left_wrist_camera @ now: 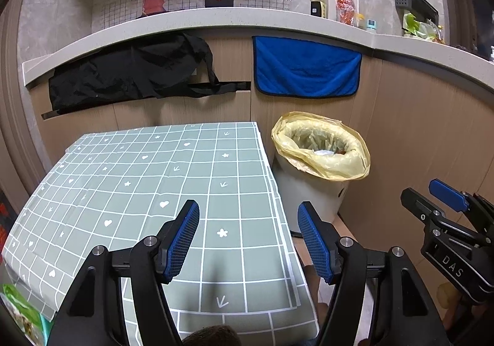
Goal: Collect trash
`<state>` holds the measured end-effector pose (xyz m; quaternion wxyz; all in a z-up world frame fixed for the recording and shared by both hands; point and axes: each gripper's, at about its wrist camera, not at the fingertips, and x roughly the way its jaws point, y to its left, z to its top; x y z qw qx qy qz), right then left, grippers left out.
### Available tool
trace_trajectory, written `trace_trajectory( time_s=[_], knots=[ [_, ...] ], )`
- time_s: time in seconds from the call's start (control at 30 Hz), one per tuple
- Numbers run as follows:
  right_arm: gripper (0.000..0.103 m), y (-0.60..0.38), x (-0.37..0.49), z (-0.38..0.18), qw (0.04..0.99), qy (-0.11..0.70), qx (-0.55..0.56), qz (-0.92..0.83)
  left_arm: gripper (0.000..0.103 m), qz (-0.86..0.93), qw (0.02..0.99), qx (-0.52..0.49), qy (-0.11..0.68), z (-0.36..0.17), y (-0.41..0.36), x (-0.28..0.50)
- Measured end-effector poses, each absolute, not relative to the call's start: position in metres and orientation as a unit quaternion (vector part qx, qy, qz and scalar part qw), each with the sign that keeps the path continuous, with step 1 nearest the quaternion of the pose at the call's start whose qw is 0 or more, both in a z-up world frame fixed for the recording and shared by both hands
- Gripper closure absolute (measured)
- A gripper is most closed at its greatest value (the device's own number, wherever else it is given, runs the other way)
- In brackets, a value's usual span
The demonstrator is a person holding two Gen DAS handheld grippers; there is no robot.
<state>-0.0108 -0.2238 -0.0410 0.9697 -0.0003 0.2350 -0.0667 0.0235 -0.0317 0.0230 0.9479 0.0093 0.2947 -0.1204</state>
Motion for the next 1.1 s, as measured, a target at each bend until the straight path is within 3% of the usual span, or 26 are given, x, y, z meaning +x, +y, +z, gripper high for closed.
trace_trajectory(
  time_s=[1.1],
  knots=[
    [0.050,-0.2258,-0.0140,-0.0376,0.972,0.225,-0.003,-0.062,0.036,-0.123,0.955,0.016,0.271,0.0306,-0.0323,0.0182]
  ],
)
